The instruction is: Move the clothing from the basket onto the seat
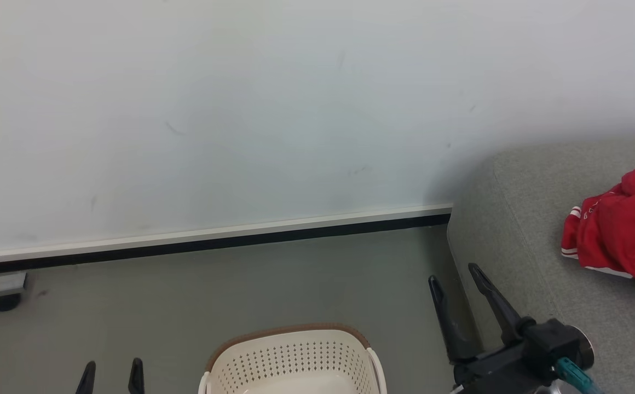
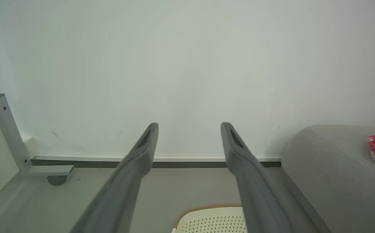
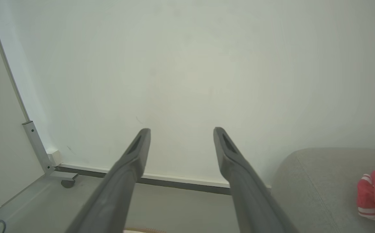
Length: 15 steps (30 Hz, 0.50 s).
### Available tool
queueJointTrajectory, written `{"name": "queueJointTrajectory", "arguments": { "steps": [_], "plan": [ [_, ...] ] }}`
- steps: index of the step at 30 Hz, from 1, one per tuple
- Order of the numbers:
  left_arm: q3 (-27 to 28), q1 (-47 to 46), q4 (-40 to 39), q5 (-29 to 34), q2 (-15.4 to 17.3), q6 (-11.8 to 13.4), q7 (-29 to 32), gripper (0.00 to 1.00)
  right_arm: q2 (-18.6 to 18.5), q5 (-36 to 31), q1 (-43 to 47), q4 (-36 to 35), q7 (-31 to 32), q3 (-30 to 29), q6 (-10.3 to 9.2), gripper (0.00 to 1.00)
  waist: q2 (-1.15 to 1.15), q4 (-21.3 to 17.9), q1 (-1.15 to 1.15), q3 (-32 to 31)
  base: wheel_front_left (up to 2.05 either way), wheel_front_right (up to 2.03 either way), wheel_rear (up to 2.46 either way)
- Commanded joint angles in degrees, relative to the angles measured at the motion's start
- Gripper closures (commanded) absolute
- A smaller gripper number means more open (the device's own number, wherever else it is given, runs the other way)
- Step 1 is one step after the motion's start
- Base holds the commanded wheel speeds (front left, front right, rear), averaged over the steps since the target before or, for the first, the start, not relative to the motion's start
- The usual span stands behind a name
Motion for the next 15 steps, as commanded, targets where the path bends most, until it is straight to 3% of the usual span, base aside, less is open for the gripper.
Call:
{"name": "queueJointTrajectory", "arguments": {
  "steps": [1,7,15],
  "plan": [
    [0.6,1.1,-0.3,0.1,-0.3,-0.7,-0.3,0.0,-0.1,-0.7,1.7,-0.7,0.0,-0.3,-0.03,0.0,0.0,0.0,0.01,-0.6,0.0,0.0,0.0],
    [2.5,3.8,-0.3,2.2,-2.2,-4.3,-0.3,0.0,1.0,-2.6,7.3,-2.4,0.0,-2.3,-0.03,0.0,0.0,0.2,0.01,-2.1,0.0,0.0,0.0],
    [4.6,5.7,1.6,3.6,-3.9,-5.4,-0.3,0.0,2.6,-3.2,10.9,-1.6,0.0,-3.4,-0.03,0.0,0.0,0.3,0.01,-2.9,0.0,0.0,0.0]
  ]
}}
